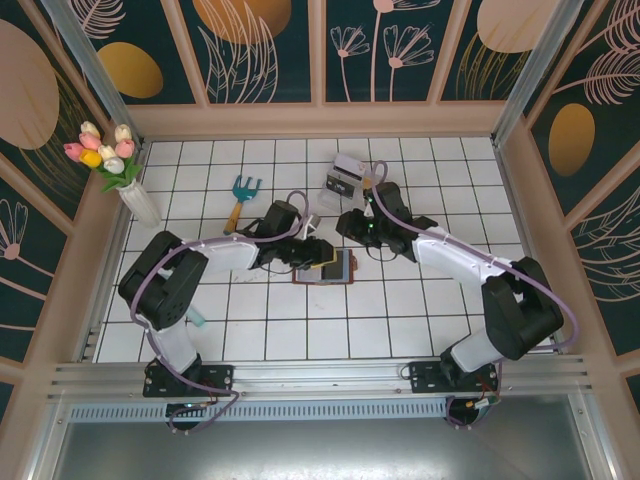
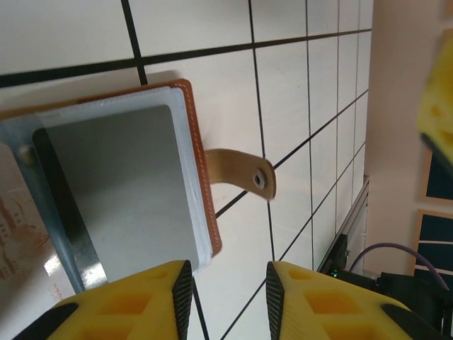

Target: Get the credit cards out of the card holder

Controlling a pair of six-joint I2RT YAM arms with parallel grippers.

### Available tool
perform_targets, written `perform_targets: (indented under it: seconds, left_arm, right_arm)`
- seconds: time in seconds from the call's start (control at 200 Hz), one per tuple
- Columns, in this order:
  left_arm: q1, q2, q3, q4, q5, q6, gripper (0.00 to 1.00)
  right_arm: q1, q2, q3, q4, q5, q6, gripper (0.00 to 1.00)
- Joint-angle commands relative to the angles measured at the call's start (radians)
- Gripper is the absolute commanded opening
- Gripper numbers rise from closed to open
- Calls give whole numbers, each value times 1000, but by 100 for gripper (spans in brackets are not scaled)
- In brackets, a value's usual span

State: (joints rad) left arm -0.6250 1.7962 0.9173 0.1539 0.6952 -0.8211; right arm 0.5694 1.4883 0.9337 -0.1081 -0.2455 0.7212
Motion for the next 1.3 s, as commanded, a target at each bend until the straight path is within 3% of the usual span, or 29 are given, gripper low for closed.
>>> perform_targets:
  seconds: [0.0, 0.17, 0.345, 0.475, 0.631, 0.921, 1.111, 1.296]
  left_arm:
    - [-7, 8, 28, 7, -20, -22, 34]
    - [-3, -76, 48, -119, -200, 4, 34]
    - [-4, -100, 12, -133, -284, -62, 22]
    - [-3, -55, 5, -110, -265, -88, 15]
    - [-6, -4, -6, -1, -123, -129, 12]
    - [-7, 46, 11, -85, -164, -98, 17]
    - [-7, 56, 29, -189, -247, -44, 19]
    - [-7, 74, 6, -165, -223, -42, 23]
  right_arm:
    - [-9, -37, -13, 16, 19, 15, 33]
    - [0, -12, -13, 8, -19, 3, 31]
    - [28, 45, -13, -20, -32, 17, 22]
    - [44, 97, -20, -34, -40, 28, 16]
    - [60, 160, -26, -52, -37, 15, 12]
    - [63, 225, -41, -61, -13, 13, 13]
    - [64, 250, -51, -75, 25, 11, 14]
    - [63, 266, -65, -70, 26, 12, 16]
